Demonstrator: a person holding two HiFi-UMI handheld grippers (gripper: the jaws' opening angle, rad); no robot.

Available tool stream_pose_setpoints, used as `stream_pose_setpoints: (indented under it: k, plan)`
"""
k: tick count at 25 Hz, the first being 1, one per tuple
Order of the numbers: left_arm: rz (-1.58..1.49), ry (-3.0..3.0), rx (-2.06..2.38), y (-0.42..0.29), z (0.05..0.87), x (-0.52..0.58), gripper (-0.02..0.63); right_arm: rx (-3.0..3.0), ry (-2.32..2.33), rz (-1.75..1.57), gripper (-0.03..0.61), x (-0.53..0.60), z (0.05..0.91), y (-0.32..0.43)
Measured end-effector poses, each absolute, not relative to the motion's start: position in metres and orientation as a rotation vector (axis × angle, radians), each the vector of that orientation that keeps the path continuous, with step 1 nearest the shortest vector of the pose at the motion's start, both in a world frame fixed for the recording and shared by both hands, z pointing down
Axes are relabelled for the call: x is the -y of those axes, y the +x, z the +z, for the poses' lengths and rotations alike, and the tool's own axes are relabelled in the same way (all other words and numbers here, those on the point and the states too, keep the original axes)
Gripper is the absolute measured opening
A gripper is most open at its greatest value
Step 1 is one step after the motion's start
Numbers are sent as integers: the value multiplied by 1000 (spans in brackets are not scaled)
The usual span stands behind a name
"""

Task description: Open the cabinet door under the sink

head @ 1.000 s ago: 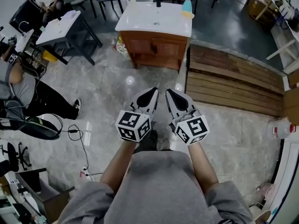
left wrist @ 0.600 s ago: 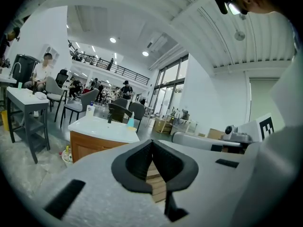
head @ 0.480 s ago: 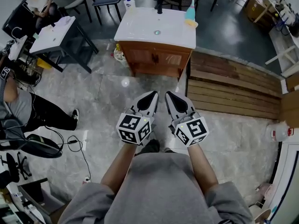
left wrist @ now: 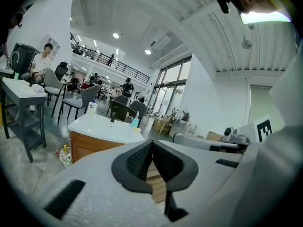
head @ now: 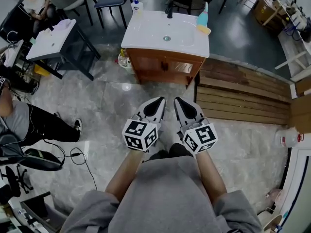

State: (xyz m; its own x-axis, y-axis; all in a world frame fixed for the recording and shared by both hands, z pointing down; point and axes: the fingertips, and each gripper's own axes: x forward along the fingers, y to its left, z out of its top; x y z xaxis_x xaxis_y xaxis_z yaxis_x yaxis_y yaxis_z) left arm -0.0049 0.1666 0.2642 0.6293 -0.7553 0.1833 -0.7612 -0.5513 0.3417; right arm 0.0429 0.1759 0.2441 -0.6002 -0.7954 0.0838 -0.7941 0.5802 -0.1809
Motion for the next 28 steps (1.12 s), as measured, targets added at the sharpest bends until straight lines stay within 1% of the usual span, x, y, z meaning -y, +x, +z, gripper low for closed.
stream_pose_setpoints:
  k: [13,28]
  plan:
    - [54,2432,1159,-7,294,-102,9,-2768,-1458,-379,9,-108,269,43]
    - [142,2359,1142,22,331,8,9,-2780,-1445,-510,9,11,302,67]
